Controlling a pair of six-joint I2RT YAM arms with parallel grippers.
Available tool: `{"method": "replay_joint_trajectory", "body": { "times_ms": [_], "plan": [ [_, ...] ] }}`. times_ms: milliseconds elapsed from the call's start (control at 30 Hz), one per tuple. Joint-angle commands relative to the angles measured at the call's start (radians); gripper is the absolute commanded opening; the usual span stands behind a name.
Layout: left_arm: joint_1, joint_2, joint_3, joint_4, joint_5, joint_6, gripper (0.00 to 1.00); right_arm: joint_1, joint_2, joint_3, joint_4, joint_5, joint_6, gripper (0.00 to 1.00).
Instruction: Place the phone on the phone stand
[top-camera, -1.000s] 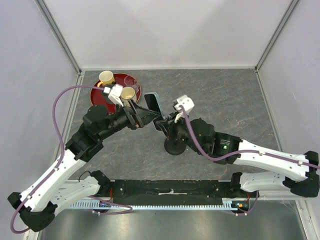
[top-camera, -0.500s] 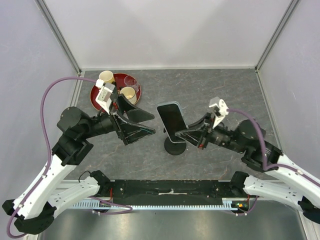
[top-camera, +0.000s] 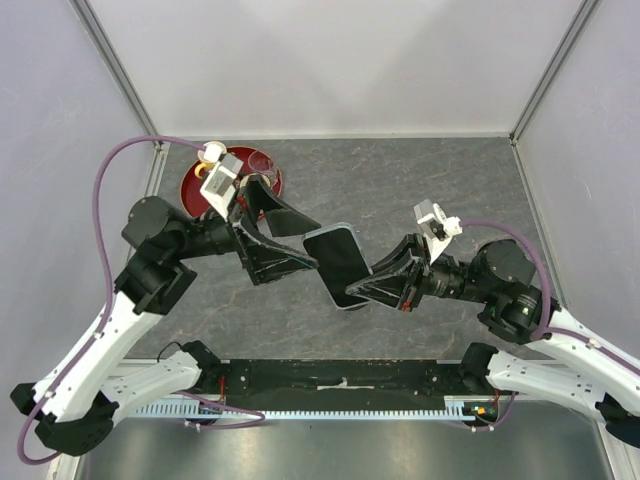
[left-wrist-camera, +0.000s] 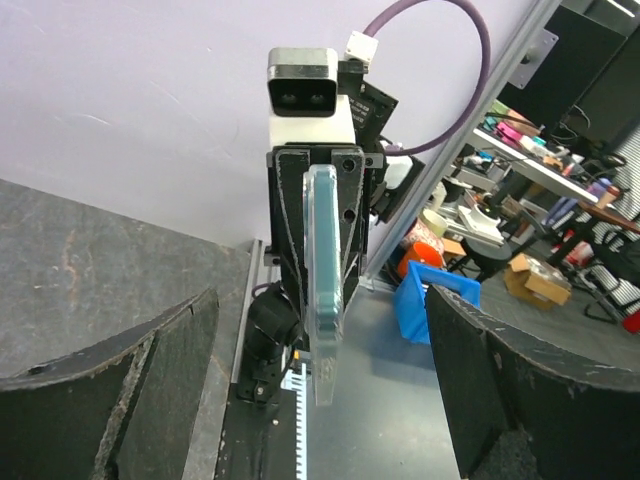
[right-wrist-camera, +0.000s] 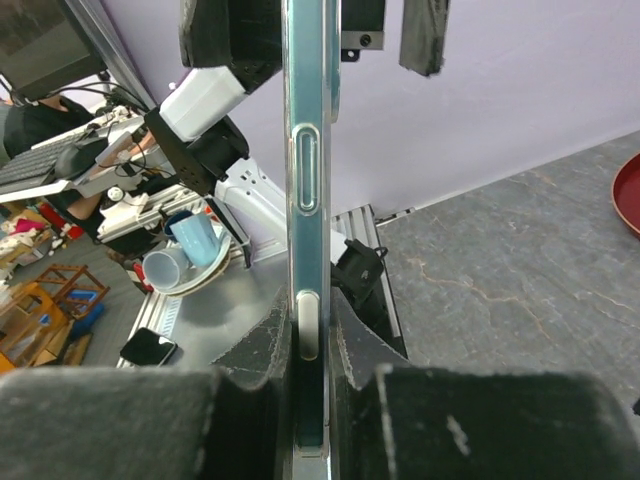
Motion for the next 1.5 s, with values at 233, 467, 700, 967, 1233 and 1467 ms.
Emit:
{"method": "replay_joint_trajectory", "body": {
  "times_ms": [233,467,700,967,1233,1467],
  "plan": [
    [-0.001,0.009,-0.08,0.186,0.009,-0.168,0.73,-0.005,0.072,-0.074,0.372,0.002,0.118,0.0],
    [-0.001,0.006,-0.1,0.198,-0.009,-0.188,0.6,-0.005,0.081,-0.088,0.353,0.061,0.087,0.0],
    [-0.001,0.025,-0.08,0.17,-0.017,-0.179,0.48,-0.005,0.101,-0.091,0.345,0.052,0.086,0.0],
    [-0.001,0.019,-0.071,0.151,-0.046,-0.158,0.18,-0.005,0.103,-0.092,0.305,0.041,0.067,0.0],
    [-0.001,-0.059,-0.03,-0.096,-0.399,-0.031,0.02,-0.005,0.132,-0.055,-0.048,0.178,-0.055,0.89],
    [-0.001,-0.211,0.027,-0.472,-1.192,0.013,0.02,-0.005,0.172,-0.008,-0.451,0.622,-0.05,0.98]
  ]
}}
